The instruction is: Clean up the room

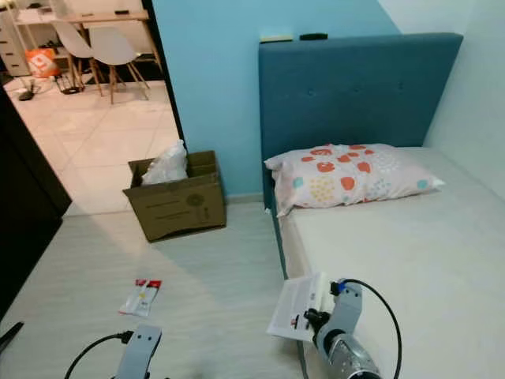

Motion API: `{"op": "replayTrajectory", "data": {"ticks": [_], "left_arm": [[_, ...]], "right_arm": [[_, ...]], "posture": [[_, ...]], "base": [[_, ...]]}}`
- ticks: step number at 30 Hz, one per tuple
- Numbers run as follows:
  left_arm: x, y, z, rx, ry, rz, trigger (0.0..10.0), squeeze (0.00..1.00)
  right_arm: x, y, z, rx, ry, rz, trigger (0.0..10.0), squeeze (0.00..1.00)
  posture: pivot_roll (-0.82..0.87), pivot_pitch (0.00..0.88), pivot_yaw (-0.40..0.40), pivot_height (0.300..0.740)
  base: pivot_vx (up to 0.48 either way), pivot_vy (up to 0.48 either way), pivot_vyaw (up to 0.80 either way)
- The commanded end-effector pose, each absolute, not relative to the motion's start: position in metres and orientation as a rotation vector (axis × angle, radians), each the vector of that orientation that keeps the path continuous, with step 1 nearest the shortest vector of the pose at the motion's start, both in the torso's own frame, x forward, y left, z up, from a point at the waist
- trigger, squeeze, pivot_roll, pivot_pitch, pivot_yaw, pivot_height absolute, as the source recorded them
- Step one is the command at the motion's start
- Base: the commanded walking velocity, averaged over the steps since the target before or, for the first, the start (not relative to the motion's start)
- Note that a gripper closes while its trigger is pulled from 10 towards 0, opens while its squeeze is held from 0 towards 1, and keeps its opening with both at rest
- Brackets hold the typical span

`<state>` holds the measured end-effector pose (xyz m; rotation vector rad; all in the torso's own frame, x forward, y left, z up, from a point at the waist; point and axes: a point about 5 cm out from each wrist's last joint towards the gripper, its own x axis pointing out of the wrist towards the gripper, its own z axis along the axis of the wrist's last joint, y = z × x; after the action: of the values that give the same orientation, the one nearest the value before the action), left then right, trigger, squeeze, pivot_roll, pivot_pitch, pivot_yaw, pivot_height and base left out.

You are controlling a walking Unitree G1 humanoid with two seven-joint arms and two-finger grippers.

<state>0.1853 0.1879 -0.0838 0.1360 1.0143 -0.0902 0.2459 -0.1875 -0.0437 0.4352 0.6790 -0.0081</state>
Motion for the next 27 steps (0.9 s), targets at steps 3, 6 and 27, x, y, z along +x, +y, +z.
{"op": "replayTrajectory", "data": {"ticks": [3,6,27], "left_arm": [[0.1870,0.1892,-0.0827,0.131,1.007,-0.085,10.0,0.00],[0.1870,0.1885,-0.0828,0.133,1.008,-0.089,10.0,0.00],[0.1874,0.1854,-0.0829,0.135,1.004,-0.102,10.0,0.00]], "right_arm": [[0.2524,-0.1872,-0.0386,0.403,0.644,-0.005,10.0,0.00],[0.2515,-0.1919,-0.0396,0.396,0.657,-0.056,10.0,0.00],[0.2567,-0.1897,-0.0343,0.405,0.614,0.003,10.0,0.00]], "posture": [[0.02,0.000,0.007,0.720],[0.01,0.000,0.008,0.720],[0.01,0.000,0.000,0.720]], "base": [[0.480,0.000,0.22],[0.480,0.000,0.00],[0.480,0.000,0.17]]}}
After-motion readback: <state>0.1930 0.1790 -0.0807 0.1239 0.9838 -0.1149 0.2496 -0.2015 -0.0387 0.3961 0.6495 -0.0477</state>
